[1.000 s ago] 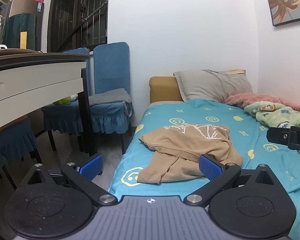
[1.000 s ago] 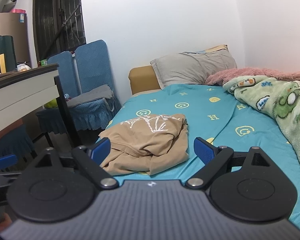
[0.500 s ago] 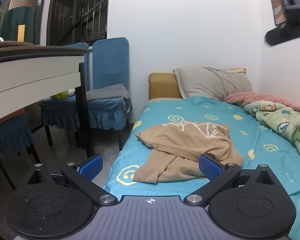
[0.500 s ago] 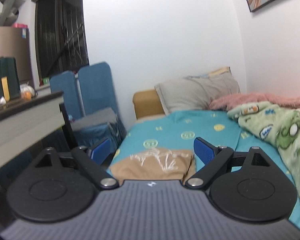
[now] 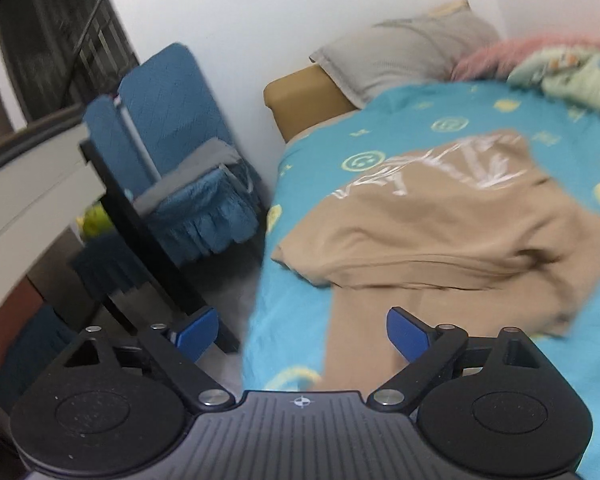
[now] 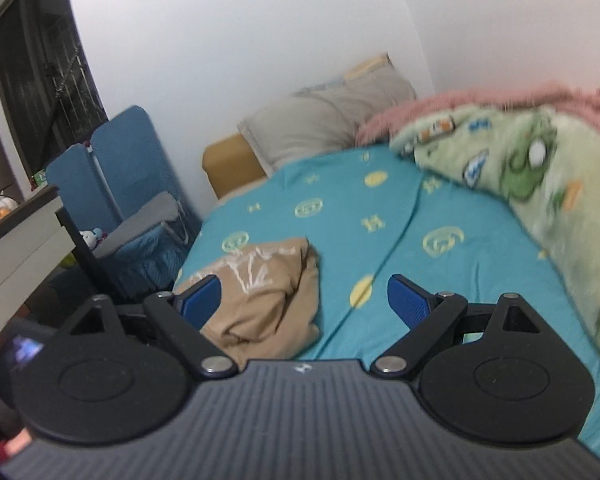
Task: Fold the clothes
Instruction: 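Grasp the tan T-shirt edge with the left gripper and lift it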
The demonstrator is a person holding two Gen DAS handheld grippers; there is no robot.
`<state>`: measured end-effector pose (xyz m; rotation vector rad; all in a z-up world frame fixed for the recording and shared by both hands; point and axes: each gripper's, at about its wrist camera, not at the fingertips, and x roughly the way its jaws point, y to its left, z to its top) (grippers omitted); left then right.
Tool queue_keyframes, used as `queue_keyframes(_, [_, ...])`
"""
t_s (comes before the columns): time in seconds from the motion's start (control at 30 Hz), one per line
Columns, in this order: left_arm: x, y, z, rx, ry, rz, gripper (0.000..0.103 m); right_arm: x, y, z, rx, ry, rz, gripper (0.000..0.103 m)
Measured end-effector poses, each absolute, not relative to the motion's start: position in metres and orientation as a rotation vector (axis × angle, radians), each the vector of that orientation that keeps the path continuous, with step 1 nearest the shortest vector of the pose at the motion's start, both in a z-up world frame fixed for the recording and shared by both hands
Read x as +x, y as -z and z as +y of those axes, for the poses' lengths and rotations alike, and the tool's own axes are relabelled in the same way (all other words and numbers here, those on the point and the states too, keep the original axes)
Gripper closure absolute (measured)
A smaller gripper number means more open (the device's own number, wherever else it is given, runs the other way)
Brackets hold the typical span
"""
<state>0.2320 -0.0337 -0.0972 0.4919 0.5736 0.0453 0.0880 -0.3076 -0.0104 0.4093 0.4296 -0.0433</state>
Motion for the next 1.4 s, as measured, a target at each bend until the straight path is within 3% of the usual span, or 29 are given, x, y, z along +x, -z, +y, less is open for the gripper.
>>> queue_keyframes(0.23, [0.308,0.129,-0.032,0.559,0.064,0.645,0.017,0.117,0.03,-0.316,0.5,-0.013,0.471,0.012])
queue_keyframes(0.3, [0.329,0.138,-0.034,0.576,0.11,0.702,0.04,0.123,0.035,-0.317,0.508,-0.025,0.485,0.012])
queue_keyframes(0.43, [0.351,0.142,-0.04,0.551,0.197,0.715,0.067,0.134,0.045,-0.319,0.524,-0.048,0.512,0.012])
queue_keyframes(0.47, [0.354,0.14,-0.041,0.528,0.21,0.724,0.083,0.137,0.048,-0.319,0.527,-0.054,0.518,0.012])
queue_keyframes(0.5, [0.356,0.138,-0.042,0.504,0.222,0.732,0.091,0.14,0.051,-0.319,0.531,-0.059,0.525,0.012])
queue_keyframes(0.73, [0.296,0.075,-0.049,0.425,0.296,0.602,0.095,0.135,0.052,-0.321,0.514,-0.041,0.508,0.011])
queue_keyframes(1.17, [0.059,-0.039,-0.062,0.055,0.525,0.328,0.095,0.09,0.022,-0.311,0.337,0.129,0.364,0.012])
queue_keyframes(1.4, [0.023,-0.07,-0.046,-0.122,0.6,0.246,0.095,0.061,0.005,-0.306,0.265,0.169,0.307,0.011])
